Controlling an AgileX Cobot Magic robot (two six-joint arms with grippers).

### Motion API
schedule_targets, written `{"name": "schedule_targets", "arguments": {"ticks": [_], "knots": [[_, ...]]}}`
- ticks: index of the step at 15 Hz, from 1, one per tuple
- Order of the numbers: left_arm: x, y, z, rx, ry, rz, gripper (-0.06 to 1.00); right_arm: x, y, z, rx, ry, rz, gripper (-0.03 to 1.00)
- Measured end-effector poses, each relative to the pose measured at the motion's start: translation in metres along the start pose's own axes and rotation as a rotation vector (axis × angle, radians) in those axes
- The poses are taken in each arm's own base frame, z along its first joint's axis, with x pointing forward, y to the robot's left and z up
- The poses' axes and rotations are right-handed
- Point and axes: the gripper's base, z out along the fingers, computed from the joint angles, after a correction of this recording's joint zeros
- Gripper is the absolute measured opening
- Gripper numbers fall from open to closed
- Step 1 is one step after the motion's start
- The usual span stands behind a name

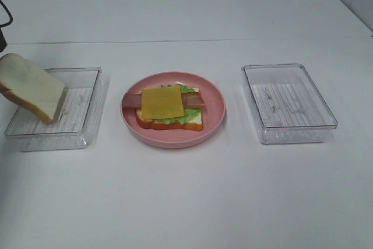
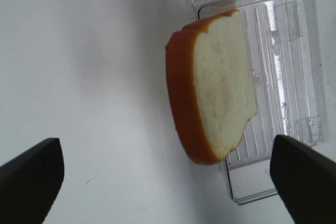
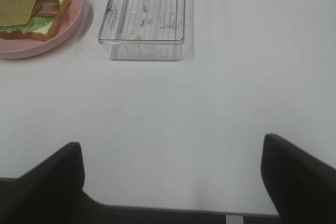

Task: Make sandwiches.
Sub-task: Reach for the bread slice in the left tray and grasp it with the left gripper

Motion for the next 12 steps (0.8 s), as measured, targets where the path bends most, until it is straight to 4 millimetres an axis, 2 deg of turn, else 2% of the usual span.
{"name": "schedule_targets", "arguments": {"ticks": [1, 2, 5, 9, 12], "knots": [[-0.005, 0.001, 0.014, 0.035, 0.008, -0.006, 0.99, 0.0, 0.0, 0.0, 0.0, 0.0, 0.0, 0.88], [-0.01, 0.001, 0.037, 0.108, 0.024, -0.027, 0.99, 0.0, 0.0, 0.0, 0.0, 0.0, 0.0, 0.88], [-0.01, 0.003, 0.067, 0.179, 0.064, -0.058, 0.99, 0.0, 0.0, 0.0, 0.0, 0.0, 0.0, 0.88], [-0.01, 0.002, 0.081, 0.221, 0.077, -0.065, 0.99, 0.0, 0.0, 0.0, 0.0, 0.0, 0.0, 0.88], [-0.01, 0.001, 0.082, 0.237, 0.07, -0.059, 0.89, 0.0, 0.0, 0.0, 0.0, 0.0, 0.0, 0.88]]}}
